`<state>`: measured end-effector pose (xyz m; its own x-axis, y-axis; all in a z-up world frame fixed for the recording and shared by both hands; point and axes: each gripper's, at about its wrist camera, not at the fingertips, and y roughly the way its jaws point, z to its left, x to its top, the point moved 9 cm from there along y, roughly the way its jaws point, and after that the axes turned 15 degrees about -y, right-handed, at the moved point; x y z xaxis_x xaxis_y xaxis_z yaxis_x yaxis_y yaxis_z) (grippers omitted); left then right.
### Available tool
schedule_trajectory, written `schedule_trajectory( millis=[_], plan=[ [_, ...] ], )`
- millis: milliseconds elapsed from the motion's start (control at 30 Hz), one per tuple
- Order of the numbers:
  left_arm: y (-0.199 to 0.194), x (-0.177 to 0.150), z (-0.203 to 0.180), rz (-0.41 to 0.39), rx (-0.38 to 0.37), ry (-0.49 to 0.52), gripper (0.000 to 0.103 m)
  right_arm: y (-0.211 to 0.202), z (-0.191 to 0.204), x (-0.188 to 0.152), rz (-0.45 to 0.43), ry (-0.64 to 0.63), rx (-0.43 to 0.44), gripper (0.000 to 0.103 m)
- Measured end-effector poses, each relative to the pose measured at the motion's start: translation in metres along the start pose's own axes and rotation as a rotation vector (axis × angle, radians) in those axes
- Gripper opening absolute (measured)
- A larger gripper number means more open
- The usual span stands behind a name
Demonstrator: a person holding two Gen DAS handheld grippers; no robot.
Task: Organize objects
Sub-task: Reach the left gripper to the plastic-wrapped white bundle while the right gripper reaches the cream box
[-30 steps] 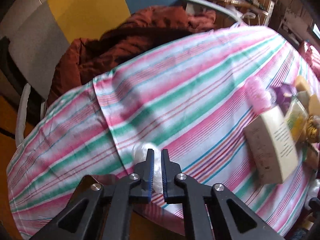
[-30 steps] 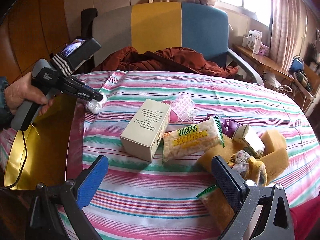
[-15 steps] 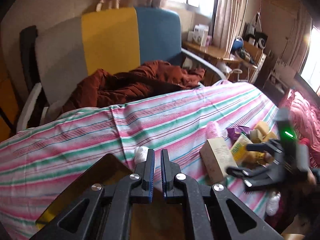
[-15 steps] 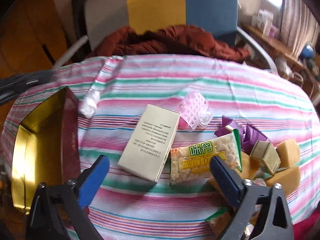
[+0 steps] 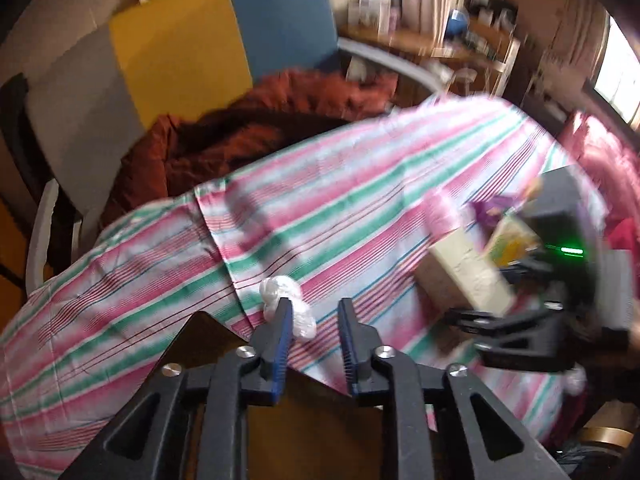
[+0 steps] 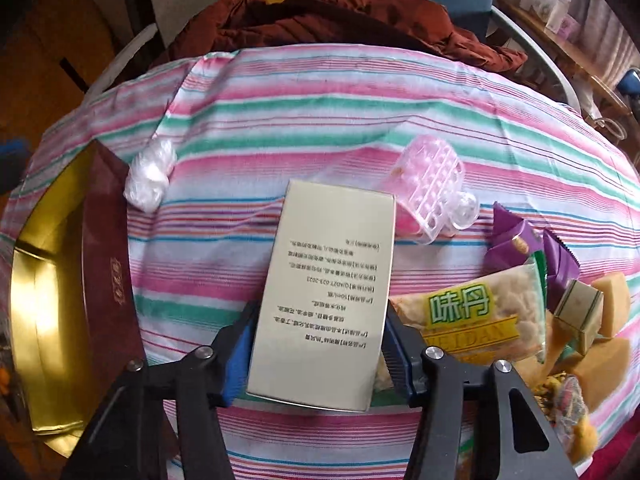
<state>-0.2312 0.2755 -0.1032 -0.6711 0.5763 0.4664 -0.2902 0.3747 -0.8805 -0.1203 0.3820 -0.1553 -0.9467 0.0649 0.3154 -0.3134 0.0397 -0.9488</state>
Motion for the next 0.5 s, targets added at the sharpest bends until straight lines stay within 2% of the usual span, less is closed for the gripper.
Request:
schedule_trajectory(
  millis=[200, 300, 367, 400, 433, 467, 500],
  plan=[
    [0.058, -0.001, 0.012, 0.187, 0.057, -0.035, 0.03, -0.001, 0.002, -0.003, -0.011, -0.013, 0.026, 0.058],
    [0.073, -0.003, 0.014, 0.228, 0.062, -0.054, 0.03, -0.002, 0.002, -0.001, -0.01, -0.026, 0.029, 0.058],
    [0.077, -0.004, 0.013, 0.222, 0.078, -0.038, 0.029, 0.0, 0.001, 0.001, -0.007, -0.038, 0.027, 0.058],
    [0.076, -0.005, 0.011, 0.215, 0.08, -0.026, 0.025, 0.0, 0.001, 0.001, -0.006, -0.042, 0.027, 0.058],
    [0.073, -0.004, 0.009, 0.199, 0.085, -0.009, 0.01, 0.002, 0.002, 0.002, -0.005, -0.051, 0.026, 0.058],
    [0.07, -0.004, 0.007, 0.182, 0.083, 0.001, 0.005, 0.003, 0.003, 0.001, -0.003, -0.06, 0.026, 0.055],
    [0.066, -0.004, 0.006, 0.166, 0.07, -0.005, 0.005, 0.005, 0.003, 0.001, -0.004, -0.062, 0.021, 0.05]
  ],
)
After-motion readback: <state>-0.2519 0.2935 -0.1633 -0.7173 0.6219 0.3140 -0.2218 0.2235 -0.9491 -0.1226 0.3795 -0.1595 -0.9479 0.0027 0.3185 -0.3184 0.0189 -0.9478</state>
